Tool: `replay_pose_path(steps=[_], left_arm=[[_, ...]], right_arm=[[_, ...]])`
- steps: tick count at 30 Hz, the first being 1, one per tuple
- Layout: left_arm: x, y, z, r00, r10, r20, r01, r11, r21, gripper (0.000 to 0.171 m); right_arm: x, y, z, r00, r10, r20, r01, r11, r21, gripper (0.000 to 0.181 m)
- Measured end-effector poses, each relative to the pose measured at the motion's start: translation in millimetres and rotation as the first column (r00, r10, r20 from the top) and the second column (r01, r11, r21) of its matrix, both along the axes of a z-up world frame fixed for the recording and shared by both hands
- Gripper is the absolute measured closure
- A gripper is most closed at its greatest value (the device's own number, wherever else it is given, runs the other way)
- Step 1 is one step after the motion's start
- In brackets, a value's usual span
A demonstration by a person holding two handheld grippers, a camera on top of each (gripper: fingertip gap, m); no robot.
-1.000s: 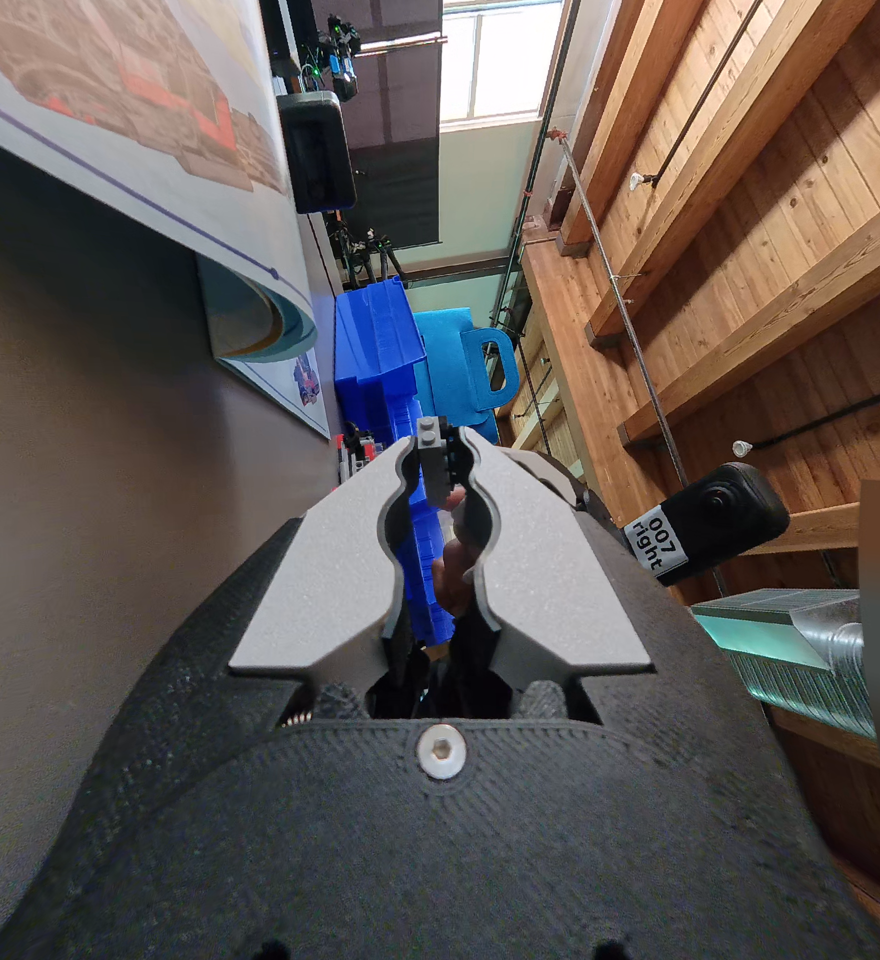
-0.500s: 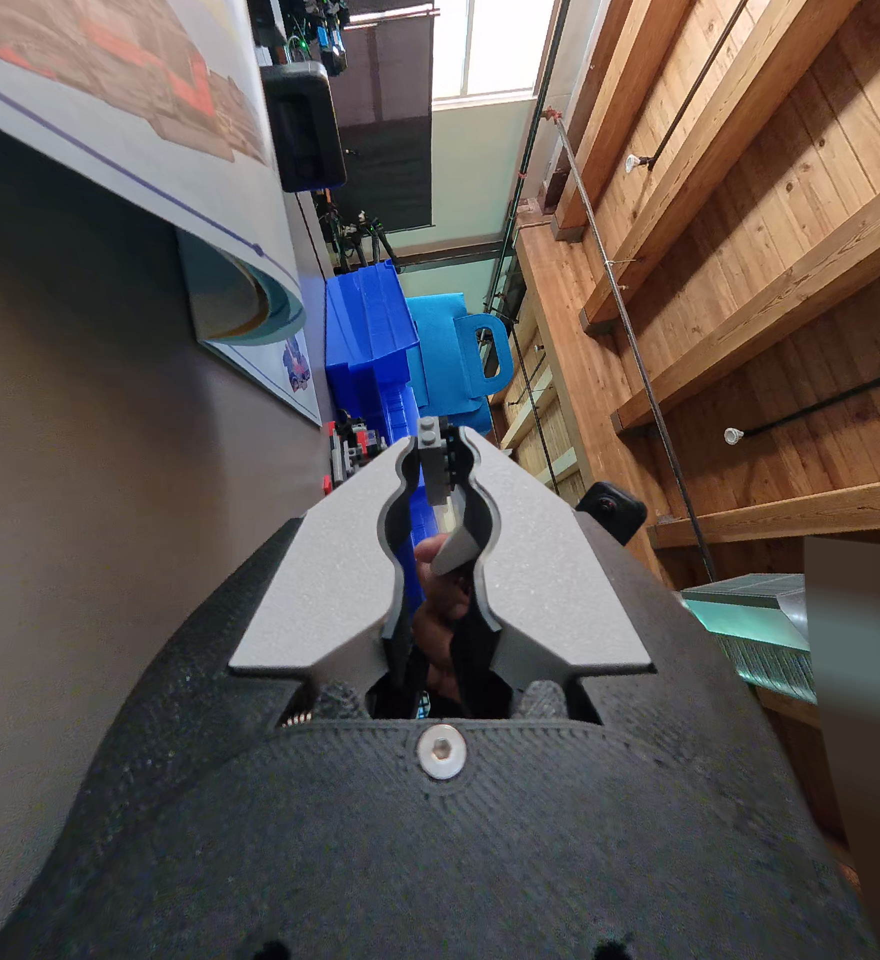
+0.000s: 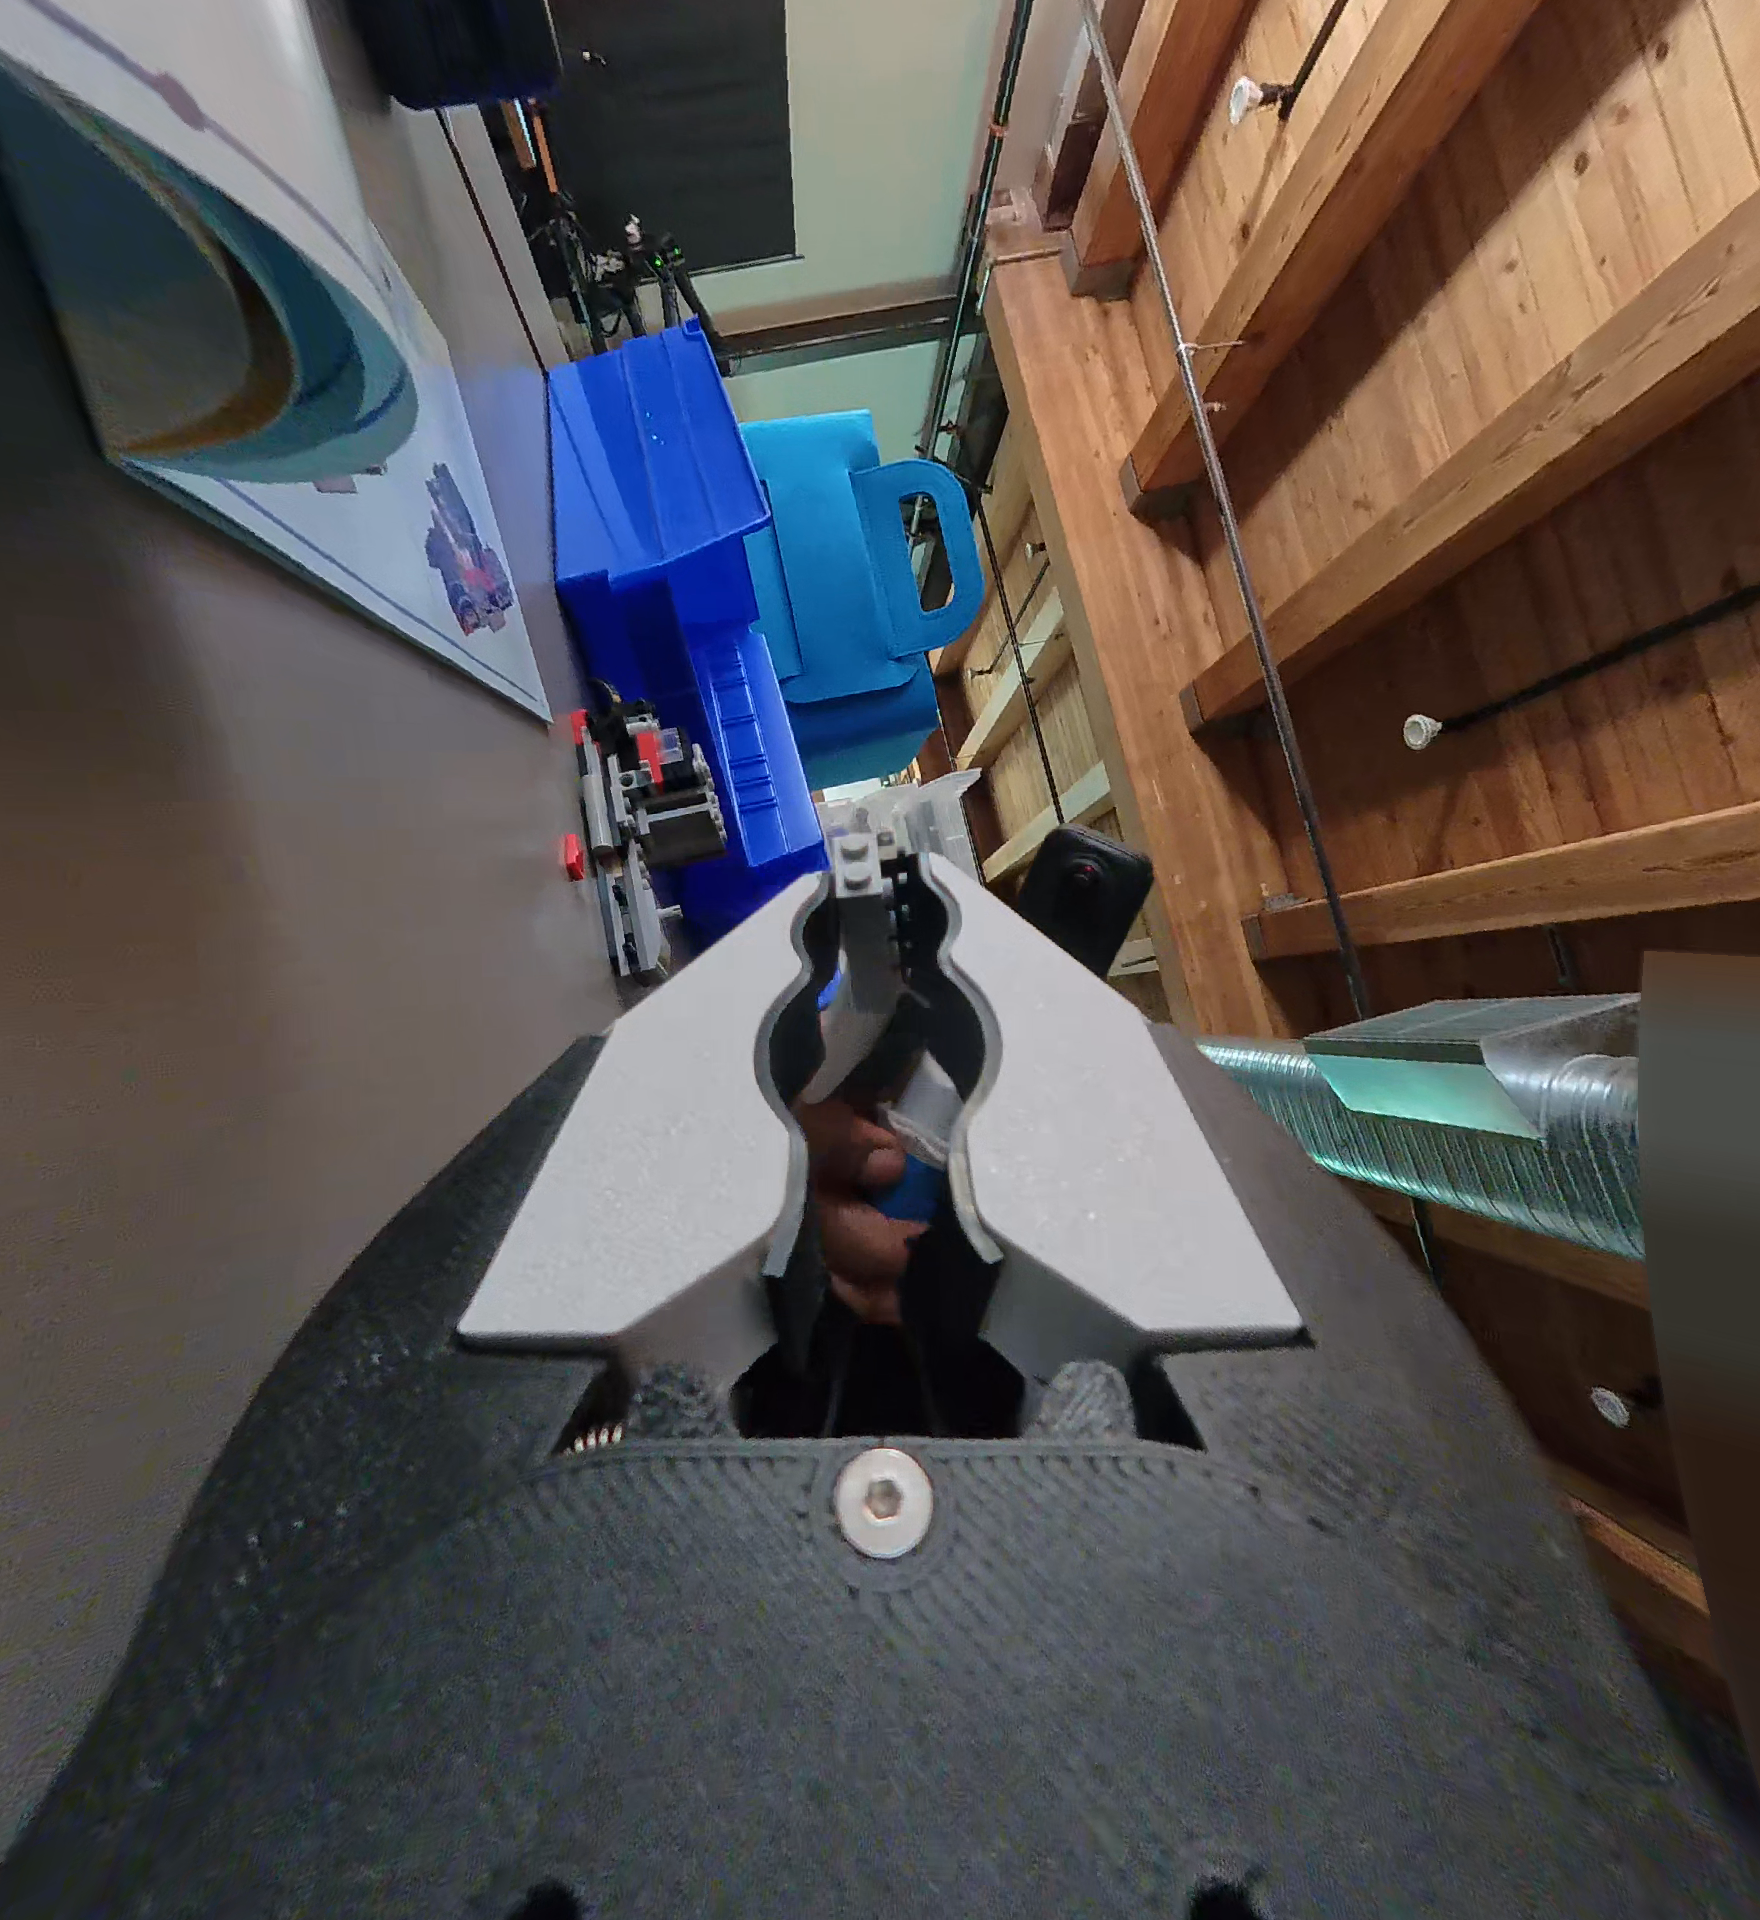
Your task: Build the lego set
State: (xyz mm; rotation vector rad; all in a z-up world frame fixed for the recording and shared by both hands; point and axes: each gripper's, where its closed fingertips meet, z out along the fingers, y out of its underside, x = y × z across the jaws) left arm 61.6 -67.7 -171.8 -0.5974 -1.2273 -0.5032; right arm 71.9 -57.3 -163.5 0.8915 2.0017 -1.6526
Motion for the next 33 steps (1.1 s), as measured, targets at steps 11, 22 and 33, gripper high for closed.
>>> replay_pose_path(steps=[11, 22, 33], left_arm=[[2.9, 2.1, 3.8, 0.999, -0.026, -0.027, 0.026, 1.0, 0.008, 0.158], [7.7, 3.0, 21.0, 0.99, -0.027, -0.139, 0.031, 0.999, 0.026, 0.158], [15.3, 0.5, 47.1, 0.952, 0.012, -0.305, 0.0, 0.999, 0.039, 0.158]], right_arm=[[0.0, -11.7, -6.9, 0.999, 0.031, 0.037, -0.031, 0.999, -0.011, 0.155], [3.4, -9.6, 8.8, 0.996, 0.048, 0.072, -0.039, 0.991, -0.127, 0.166], [8.4, -11.4, 34.4, 0.999, 0.018, 0.039, -0.009, 0.974, -0.226, 0.167]])
